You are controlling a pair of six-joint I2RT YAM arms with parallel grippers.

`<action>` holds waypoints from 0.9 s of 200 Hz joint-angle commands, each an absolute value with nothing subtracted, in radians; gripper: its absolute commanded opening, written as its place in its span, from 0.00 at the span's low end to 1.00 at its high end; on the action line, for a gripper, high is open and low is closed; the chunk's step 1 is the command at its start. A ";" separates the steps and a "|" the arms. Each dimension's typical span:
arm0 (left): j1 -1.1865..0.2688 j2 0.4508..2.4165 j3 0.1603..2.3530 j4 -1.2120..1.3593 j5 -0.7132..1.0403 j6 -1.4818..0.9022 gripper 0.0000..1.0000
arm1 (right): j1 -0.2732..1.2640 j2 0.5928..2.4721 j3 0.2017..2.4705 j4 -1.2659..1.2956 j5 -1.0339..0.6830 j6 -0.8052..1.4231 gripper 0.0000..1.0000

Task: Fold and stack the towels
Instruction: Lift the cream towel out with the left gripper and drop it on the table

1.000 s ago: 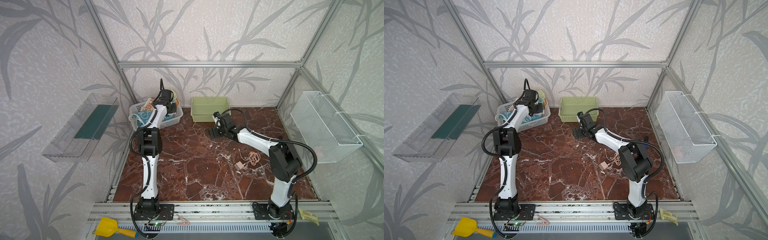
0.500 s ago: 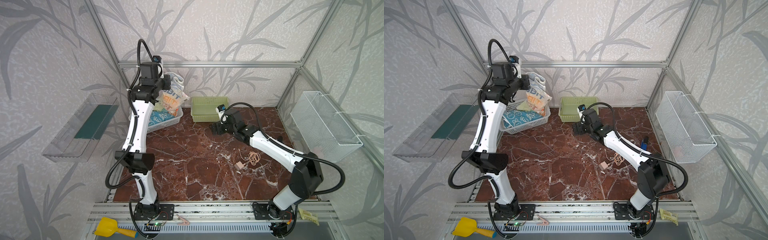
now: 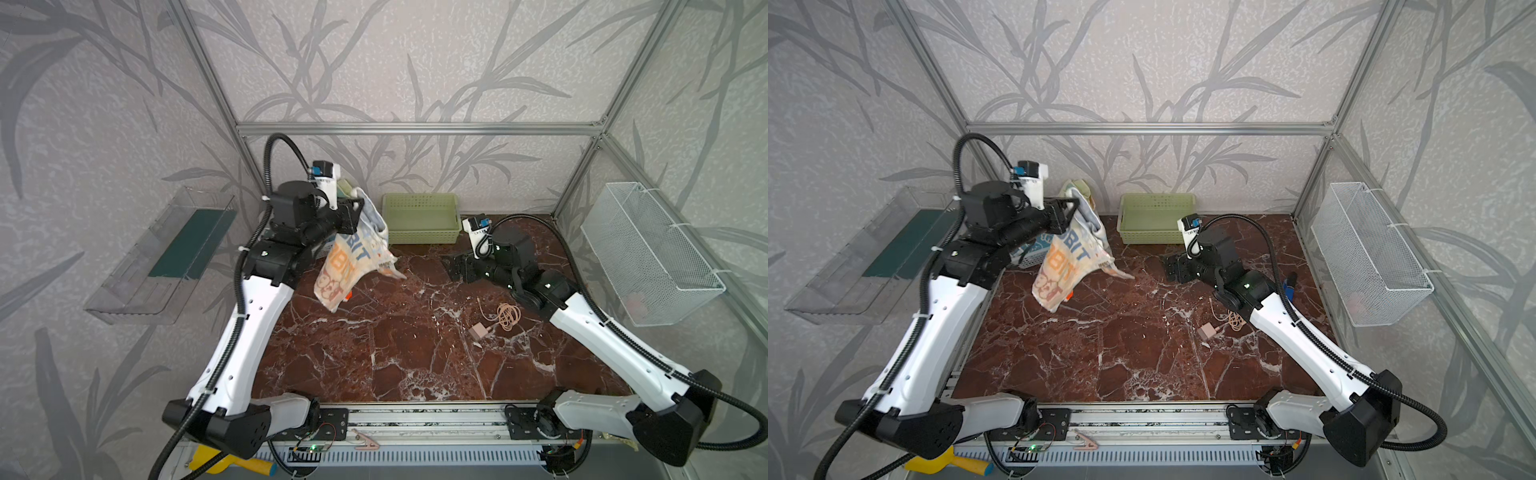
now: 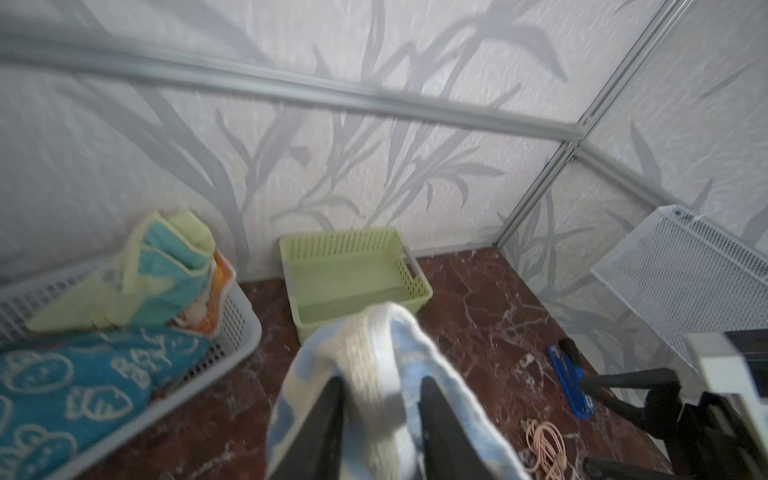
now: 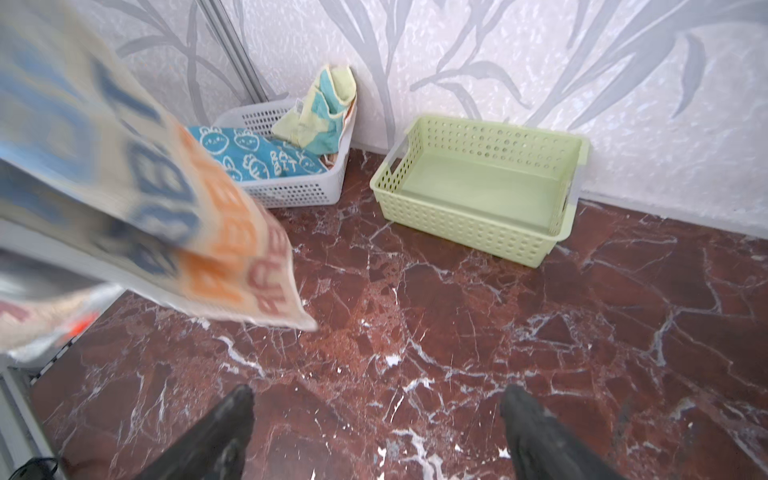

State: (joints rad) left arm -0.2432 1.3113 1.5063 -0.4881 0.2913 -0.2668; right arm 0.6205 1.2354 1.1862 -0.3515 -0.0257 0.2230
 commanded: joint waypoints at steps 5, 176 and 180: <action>-0.239 1.416 1.384 -0.582 0.247 -0.344 0.59 | 0.623 1.289 1.146 -0.441 -0.106 0.256 0.90; -0.496 1.323 0.803 -0.288 0.151 -0.512 0.53 | 0.690 1.922 1.257 -0.278 -0.258 0.366 0.61; -0.497 1.317 0.794 -0.285 0.144 -0.526 0.53 | 0.690 1.933 1.263 -0.278 -0.258 0.369 0.62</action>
State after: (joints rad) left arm -0.4866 1.3571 0.8467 -0.3595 0.1841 -0.4427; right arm 0.6918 1.8889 1.2102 -0.2882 -0.2481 0.3534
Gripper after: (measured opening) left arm 0.527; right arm 0.612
